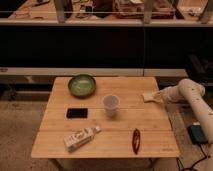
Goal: Wipe the white sponge on the table
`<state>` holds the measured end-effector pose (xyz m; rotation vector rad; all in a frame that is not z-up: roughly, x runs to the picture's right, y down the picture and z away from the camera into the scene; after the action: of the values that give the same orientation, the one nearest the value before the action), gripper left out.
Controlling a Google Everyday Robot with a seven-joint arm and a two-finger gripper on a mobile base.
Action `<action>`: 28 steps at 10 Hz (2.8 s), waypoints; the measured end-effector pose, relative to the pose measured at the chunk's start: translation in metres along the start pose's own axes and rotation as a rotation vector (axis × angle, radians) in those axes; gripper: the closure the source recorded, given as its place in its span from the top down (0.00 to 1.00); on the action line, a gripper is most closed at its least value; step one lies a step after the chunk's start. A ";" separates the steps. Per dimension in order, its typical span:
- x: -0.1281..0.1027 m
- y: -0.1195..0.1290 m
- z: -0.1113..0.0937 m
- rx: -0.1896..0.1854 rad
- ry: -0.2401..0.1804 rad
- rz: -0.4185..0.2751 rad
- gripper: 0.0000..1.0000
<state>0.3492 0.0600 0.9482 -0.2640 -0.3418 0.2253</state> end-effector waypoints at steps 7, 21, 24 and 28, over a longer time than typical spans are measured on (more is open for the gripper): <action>-0.103 0.072 0.030 -0.181 -0.187 -0.235 0.00; 0.000 0.045 -0.042 0.013 0.022 -0.045 0.00; 0.005 0.018 -0.010 0.028 0.027 -0.005 0.00; -0.028 -0.005 0.021 0.016 -0.018 -0.040 0.00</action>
<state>0.3170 0.0524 0.9602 -0.2398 -0.3624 0.1908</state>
